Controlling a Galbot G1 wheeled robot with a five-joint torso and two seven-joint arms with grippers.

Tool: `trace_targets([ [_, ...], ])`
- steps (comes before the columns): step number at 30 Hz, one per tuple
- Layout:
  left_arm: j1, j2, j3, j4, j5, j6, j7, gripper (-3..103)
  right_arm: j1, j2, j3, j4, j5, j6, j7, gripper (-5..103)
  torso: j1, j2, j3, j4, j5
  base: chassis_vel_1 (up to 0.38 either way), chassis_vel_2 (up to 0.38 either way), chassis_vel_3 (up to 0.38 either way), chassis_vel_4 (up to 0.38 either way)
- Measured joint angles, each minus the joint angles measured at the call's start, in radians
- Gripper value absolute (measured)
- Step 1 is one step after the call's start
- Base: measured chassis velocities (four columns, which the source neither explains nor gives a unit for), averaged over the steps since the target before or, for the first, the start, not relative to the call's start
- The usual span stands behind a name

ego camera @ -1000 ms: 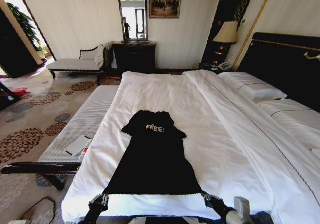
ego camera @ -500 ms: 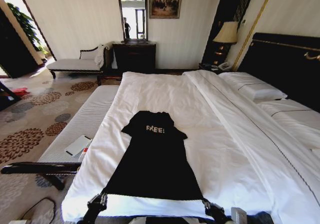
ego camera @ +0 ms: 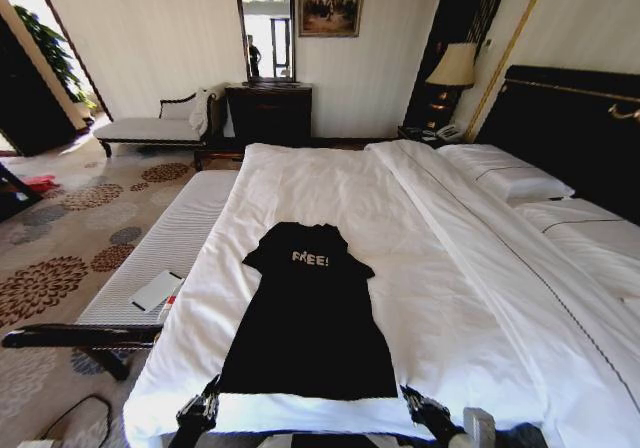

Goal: Fold the clothes on the bed.

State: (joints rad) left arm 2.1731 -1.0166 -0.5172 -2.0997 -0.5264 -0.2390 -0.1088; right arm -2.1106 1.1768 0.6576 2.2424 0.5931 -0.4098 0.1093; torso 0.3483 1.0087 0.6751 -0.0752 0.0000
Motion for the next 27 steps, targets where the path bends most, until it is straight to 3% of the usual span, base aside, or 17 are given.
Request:
trace_targets([
  [2, -0.001, -0.002, 0.0, 0.0, 0.001, 0.0, -0.002, 30, -0.002, 0.0, 0.002, 0.002, -0.007, 0.002, 0.0, 27, 0.0, 0.0, 0.0, 0.0, 0.0, 0.0, 0.0, 0.0, 0.0],
  [5, -0.002, -0.009, -0.008, -0.005, 0.001, -0.003, -0.005, 47, 0.002, -0.005, 0.016, 0.013, -0.018, 0.013, 0.01, 44, 0.0, 0.0, 0.0, -0.0002, 0.0001, 0.0, 0.0, 0.0, 0.0],
  [7, -0.002, -0.012, -0.013, -0.008, 0.0, -0.005, -0.005, 47, 0.009, -0.014, 0.026, 0.021, -0.018, 0.018, 0.014, 50, 0.0, 0.0, 0.0, -0.0001, 0.0001, 0.0, 0.0, 0.0, 0.0],
  [10, -0.002, -0.019, -0.025, -0.018, 0.003, -0.009, -0.007, 64, 0.044, -0.055, 0.049, 0.047, -0.028, 0.045, 0.019, 61, 0.0, 0.0, 0.0, -0.0001, 0.0, 0.0, 0.0, 0.0, 0.0],
  [12, -0.001, -0.021, -0.027, -0.021, 0.005, -0.009, -0.008, 64, 0.055, -0.066, 0.051, 0.051, -0.036, 0.054, 0.02, 67, 0.0, 0.0, 0.0, -0.0001, 0.0001, 0.0, 0.0, 0.0, 0.0],
  [13, -0.001, -0.023, -0.031, -0.025, 0.008, -0.01, -0.01, 70, 0.073, -0.082, 0.054, 0.055, -0.048, 0.068, 0.023, 67, 0.0, 0.0, 0.0, 0.0002, 0.0, 0.0, 0.0, 0.0, 0.0],
  [15, -0.003, -0.032, -0.047, -0.041, 0.011, -0.009, -0.015, 81, 0.137, -0.138, 0.051, 0.045, -0.119, 0.121, 0.023, 83, 0.0, 0.0, 0.0, 0.0002, 0.0002, 0.0, 0.0, 0.0, 0.0],
  [17, -0.009, -0.037, -0.054, -0.047, 0.012, -0.005, -0.016, 86, 0.164, -0.16, 0.044, 0.033, -0.157, 0.147, 0.018, 83, 0.0, 0.0, 0.0, 0.0002, 0.0003, 0.0, 0.0, 0.0, 0.0],
  [19, -0.032, -0.047, -0.067, -0.052, 0.014, 0.011, -0.017, 96, 0.228, -0.206, 0.023, -0.007, -0.267, 0.205, -0.001, 94, 0.0, 0.0, 0.0, 0.0001, 0.0001, 0.0, 0.0, 0.0, 0.0],
  [20, -0.042, -0.053, -0.072, -0.053, 0.014, 0.02, -0.017, 96, 0.258, -0.225, 0.01, -0.03, -0.323, 0.232, -0.012, 97, 0.0, 0.0, 0.0, 0.0, 0.0003, 0.0, 0.0, 0.0, 0.0],
  [23, -0.06, -0.059, -0.079, -0.057, 0.014, 0.037, -0.017, 100, 0.298, -0.251, -0.013, -0.063, -0.392, 0.263, -0.024, 99, 0.0, 0.0, 0.0, 0.0003, 0.0, 0.0, 0.0, 0.0, 0.0],
  [25, -0.091, -0.059, -0.081, -0.068, 0.013, 0.066, -0.026, 100, 0.394, -0.296, -0.082, -0.145, -0.492, 0.331, -0.033, 100, 0.0, 0.0, 0.0, 0.0, 0.0004, 0.0, 0.0, 0.0, 0.0],
  [27, -0.103, -0.059, -0.08, -0.076, 0.014, 0.08, -0.03, 100, 0.438, -0.311, -0.112, -0.179, -0.522, 0.357, -0.033, 100, 0.0, 0.0, 0.0, -0.0001, 0.0004, 0.0, 0.0, 0.0, 0.0],
])
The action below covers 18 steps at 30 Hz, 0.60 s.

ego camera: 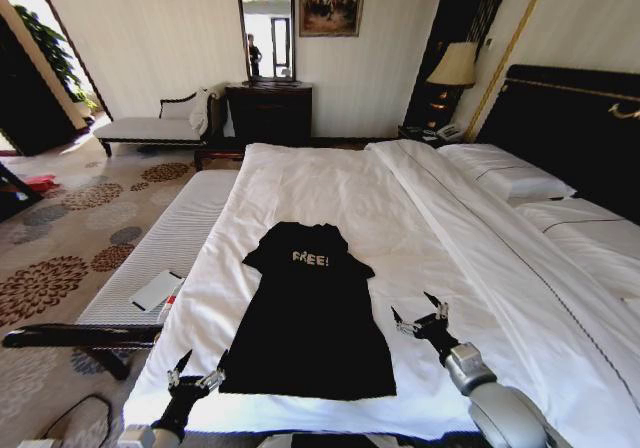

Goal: Fold the clothes on the bed.

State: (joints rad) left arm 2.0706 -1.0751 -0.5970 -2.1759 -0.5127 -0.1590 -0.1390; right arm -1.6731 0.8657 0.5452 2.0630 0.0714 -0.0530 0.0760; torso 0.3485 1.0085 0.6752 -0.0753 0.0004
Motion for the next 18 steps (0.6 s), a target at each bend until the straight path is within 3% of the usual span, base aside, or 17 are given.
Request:
trace_targets([
  [9, -0.063, 0.029, 0.073, -0.048, 0.061, 0.048, -0.038, 100, 0.265, -0.099, -0.217, -0.13, -0.025, 0.069, -0.02, 100, 0.0, 0.0, 0.0, 0.0002, -0.0004, 0.0, 0.0, 0.0, 0.0],
  [18, -0.096, 0.05, 0.086, -0.057, 0.048, 0.082, -0.066, 100, 0.44, -0.09, -0.411, -0.208, -0.02, 0.066, -0.027, 100, 0.0, 0.0, 0.0, -0.0001, -0.0004, 0.0, 0.0, 0.0, 0.0],
])
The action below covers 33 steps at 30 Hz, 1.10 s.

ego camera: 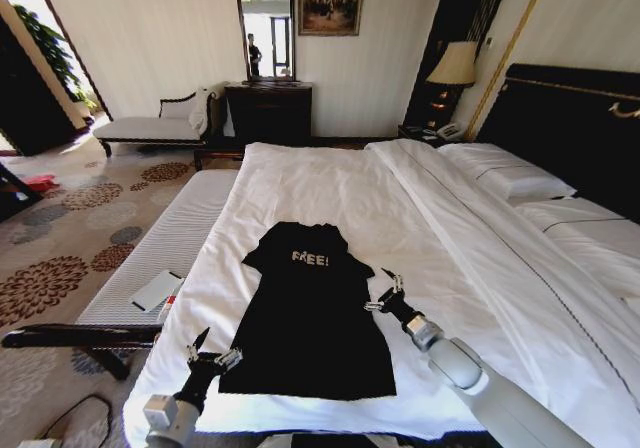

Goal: Fold the clothes on the bed.

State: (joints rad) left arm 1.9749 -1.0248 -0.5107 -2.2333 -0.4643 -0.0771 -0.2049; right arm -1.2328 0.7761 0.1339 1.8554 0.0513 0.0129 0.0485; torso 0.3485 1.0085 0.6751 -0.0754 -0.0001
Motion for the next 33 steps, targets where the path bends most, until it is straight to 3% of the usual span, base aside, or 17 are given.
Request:
trace_targets([
  [8, 0.002, -0.002, 0.002, 0.004, -0.003, 0.005, -0.002, 100, 0.164, 0.007, -0.134, -0.082, 0.002, 0.001, 0.0, 100, 0.0, 0.0, 0.0, 0.0004, 0.0, 0.0, 0.0, 0.0, 0.0],
  [33, 0.022, -0.022, -0.01, -0.011, -0.008, 0.01, -0.01, 100, 0.289, 0.055, -0.248, -0.288, -0.082, 0.062, -0.007, 100, 0.0, 0.0, 0.0, 0.0002, 0.0001, 0.0, 0.0, 0.0, 0.0],
])
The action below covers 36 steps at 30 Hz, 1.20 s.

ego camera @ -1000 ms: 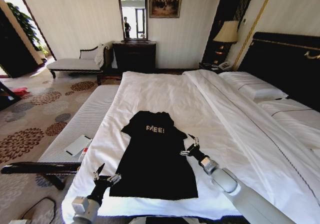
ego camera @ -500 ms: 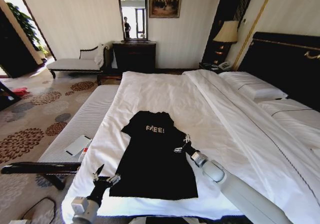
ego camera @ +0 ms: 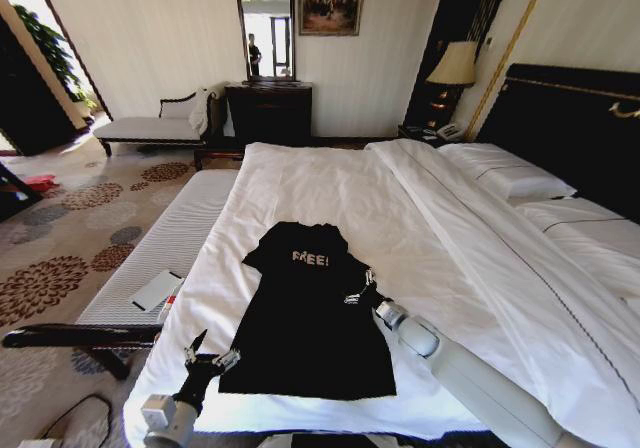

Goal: Fold the clothes on the bed.

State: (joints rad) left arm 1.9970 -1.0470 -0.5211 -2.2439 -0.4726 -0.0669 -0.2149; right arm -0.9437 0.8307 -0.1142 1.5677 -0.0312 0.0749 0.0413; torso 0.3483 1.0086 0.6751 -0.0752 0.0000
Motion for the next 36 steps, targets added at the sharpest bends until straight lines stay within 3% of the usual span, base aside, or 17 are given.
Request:
trace_targets([
  [26, -0.025, 0.0, 0.006, 0.016, -0.031, 0.011, -0.011, 100, 0.117, 0.028, -0.104, -0.1, 0.002, 0.004, 0.024, 101, 0.0, 0.0, 0.0, 0.0, -0.0001, 0.0, 0.0, 0.0, 0.0],
  [29, -0.026, 0.001, 0.006, 0.021, -0.034, 0.012, -0.012, 100, 0.119, 0.028, -0.106, -0.103, 0.002, 0.009, 0.024, 89, 0.0, 0.0, 0.0, 0.0, -0.0001, 0.0, 0.0, 0.0, 0.0],
  [31, -0.027, 0.001, 0.006, 0.022, -0.034, 0.012, -0.012, 100, 0.119, 0.028, -0.107, -0.104, 0.001, 0.011, 0.024, 89, 0.0, 0.0, 0.0, 0.0, 0.0, 0.0, 0.0, 0.0, 0.0],
  [32, -0.027, 0.001, 0.007, 0.024, -0.035, 0.012, -0.012, 100, 0.12, 0.028, -0.108, -0.106, 0.001, 0.016, 0.023, 77, 0.0, 0.0, 0.0, 0.0, 0.0, 0.0, 0.0, 0.0, 0.0],
  [36, -0.03, 0.001, 0.008, 0.026, -0.04, 0.013, -0.014, 100, 0.12, 0.029, -0.111, -0.112, -0.001, 0.035, 0.024, 66, 0.0, 0.0, 0.0, 0.0, 0.0, 0.0, 0.0, 0.0, 0.0],
])
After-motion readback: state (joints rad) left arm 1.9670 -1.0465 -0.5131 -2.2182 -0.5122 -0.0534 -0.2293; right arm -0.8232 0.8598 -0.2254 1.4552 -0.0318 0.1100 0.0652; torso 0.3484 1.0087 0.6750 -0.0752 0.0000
